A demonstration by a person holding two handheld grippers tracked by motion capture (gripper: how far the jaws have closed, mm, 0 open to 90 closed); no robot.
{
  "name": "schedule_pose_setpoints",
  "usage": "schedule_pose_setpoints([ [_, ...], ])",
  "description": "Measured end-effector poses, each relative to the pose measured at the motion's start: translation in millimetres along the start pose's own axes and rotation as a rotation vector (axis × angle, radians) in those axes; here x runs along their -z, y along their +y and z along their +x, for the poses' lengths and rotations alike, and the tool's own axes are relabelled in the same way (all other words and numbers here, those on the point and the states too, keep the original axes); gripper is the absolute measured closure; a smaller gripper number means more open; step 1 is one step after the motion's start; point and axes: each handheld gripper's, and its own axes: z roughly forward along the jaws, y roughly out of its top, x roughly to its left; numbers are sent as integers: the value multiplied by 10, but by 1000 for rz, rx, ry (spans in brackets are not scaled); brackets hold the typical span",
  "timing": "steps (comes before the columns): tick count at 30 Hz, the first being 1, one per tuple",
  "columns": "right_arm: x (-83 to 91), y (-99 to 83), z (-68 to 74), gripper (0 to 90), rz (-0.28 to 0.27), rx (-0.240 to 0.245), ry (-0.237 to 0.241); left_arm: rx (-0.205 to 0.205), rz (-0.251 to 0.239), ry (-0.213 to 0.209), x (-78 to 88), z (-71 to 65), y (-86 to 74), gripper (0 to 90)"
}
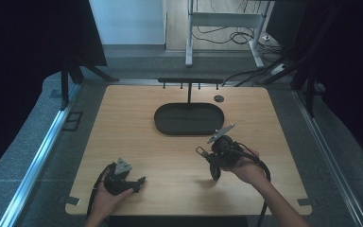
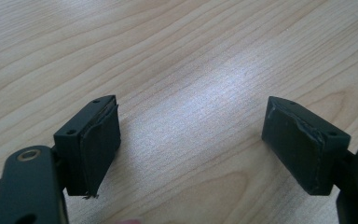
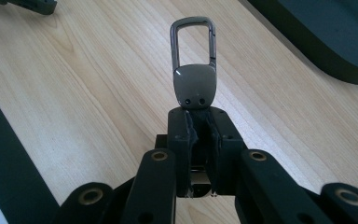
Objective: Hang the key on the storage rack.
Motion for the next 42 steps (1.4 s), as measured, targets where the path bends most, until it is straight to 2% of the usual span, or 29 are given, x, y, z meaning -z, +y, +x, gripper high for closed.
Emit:
schedule_pose_setpoints([
  [14,93,16,-70,806,-28,-19,-29,-3,3,-2,2,3,1,195],
  [23,197,23,-158,807,-77,-51,-57,1,0,0,-1,0,0,195],
  [42,280,49,-383,806,-124,-100,-151,-2,2,-2,1,3,1,195],
])
